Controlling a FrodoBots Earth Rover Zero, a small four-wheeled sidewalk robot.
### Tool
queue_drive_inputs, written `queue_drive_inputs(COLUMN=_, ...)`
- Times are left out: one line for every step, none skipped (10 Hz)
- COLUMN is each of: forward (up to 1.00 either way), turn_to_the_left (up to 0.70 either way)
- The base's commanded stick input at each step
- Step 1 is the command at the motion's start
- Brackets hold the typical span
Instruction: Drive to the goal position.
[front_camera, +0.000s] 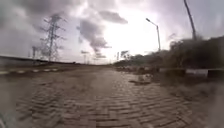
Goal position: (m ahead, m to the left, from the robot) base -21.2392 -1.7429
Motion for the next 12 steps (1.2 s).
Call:
queue_drive_inputs(forward=1.0, turn_to_the_left=0.0)
queue_drive_inputs(forward=1.0, turn_to_the_left=0.0)
queue_drive_inputs(forward=1.0, turn_to_the_left=0.0)
queue_drive_inputs(forward=1.0, turn_to_the_left=0.0)
queue_drive_inputs(forward=1.0, turn_to_the_left=0.0)
queue_drive_inputs(forward=1.0, turn_to_the_left=0.0)
queue_drive_inputs(forward=1.0, turn_to_the_left=0.0)
queue_drive_inputs(forward=1.0, turn_to_the_left=0.0)
queue_drive_inputs(forward=1.0, turn_to_the_left=0.03)
queue_drive_inputs(forward=1.0, turn_to_the_left=0.17)
queue_drive_inputs(forward=1.0, turn_to_the_left=0.27)
queue_drive_inputs(forward=1.0, turn_to_the_left=0.27)
